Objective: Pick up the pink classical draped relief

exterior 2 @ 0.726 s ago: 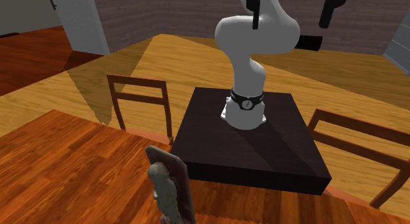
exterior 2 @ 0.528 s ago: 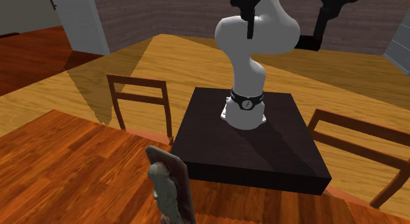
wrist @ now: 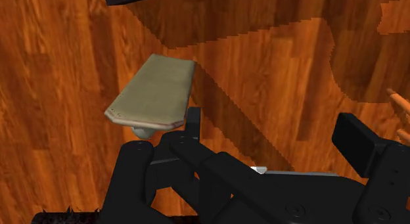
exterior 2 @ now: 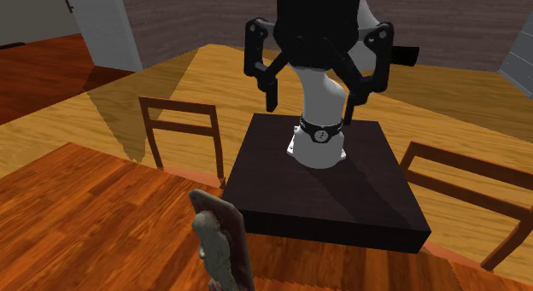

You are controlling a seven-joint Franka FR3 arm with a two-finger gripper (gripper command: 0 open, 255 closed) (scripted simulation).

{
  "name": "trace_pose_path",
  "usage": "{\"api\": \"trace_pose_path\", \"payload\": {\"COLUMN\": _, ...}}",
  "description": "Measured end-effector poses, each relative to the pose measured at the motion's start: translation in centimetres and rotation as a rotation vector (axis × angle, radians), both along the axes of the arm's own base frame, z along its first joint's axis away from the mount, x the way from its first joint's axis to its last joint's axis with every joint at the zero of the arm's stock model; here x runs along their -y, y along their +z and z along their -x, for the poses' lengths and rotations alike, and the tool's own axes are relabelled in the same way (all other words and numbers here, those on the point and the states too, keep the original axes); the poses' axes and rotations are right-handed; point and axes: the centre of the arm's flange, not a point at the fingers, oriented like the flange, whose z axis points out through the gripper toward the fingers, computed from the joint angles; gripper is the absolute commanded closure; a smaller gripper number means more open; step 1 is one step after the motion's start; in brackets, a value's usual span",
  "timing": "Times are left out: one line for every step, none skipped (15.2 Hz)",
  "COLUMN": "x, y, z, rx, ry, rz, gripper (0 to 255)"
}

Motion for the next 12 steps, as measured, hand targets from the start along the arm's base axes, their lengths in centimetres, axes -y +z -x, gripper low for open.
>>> {"api": "trace_pose_path", "payload": {"x": 0.6, "y": -0.9, "z": -0.8, "rx": 0.002, "ry": -0.014, "rz": 0.005, "gripper": 0}}
{"api": "trace_pose_path", "payload": {"x": 1.4, "y": -1.9, "z": -1.5, "rx": 0.004, "ry": -0.029, "rz": 0.011, "gripper": 0}}
{"api": "trace_pose_path", "payload": {"x": 2.1, "y": -2.8, "z": -2.1, "rx": 0.006, "ry": -0.043, "rz": 0.017, "gripper": 0}}
{"api": "trace_pose_path", "payload": {"x": 2.8, "y": -3.7, "z": -2.4, "rx": 0.008, "ry": -0.058, "rz": 0.022, "gripper": 0}}
{"api": "trace_pose_path", "payload": {"x": 3.6, "y": -4.6, "z": -2.5, "rx": 0.010, "ry": -0.072, "rz": 0.027, "gripper": 0}}
{"api": "trace_pose_path", "payload": {"x": 4.5, "y": -5.4, "z": -3.0, "rx": 0.013, "ry": -0.086, "rz": 0.033, "gripper": 0}}
{"api": "trace_pose_path", "payload": {"x": 5.3, "y": -6.3, "z": -3.3, "rx": 0.015, "ry": -0.101, "rz": 0.038, "gripper": 0}}
{"api": "trace_pose_path", "payload": {"x": 5.9, "y": -7.2, "z": -3.8, "rx": 0.016, "ry": -0.115, "rz": 0.044, "gripper": 0}}
{"api": "trace_pose_path", "payload": {"x": 7.0, "y": -8.2, "z": -4.3, "rx": 0.018, "ry": -0.130, "rz": 0.049, "gripper": 0}}
{"api": "trace_pose_path", "payload": {"x": 7.9, "y": -9.0, "z": -4.6, "rx": 0.020, "ry": -0.144, "rz": 0.055, "gripper": 0}}
{"api": "trace_pose_path", "payload": {"x": 8.8, "y": -9.9, "z": -4.9, "rx": 0.022, "ry": -0.158, "rz": 0.060, "gripper": 0}}
{"api": "trace_pose_path", "payload": {"x": 9.5, "y": -10.8, "z": -5.4, "rx": 0.025, "ry": -0.173, "rz": 0.066, "gripper": 0}}
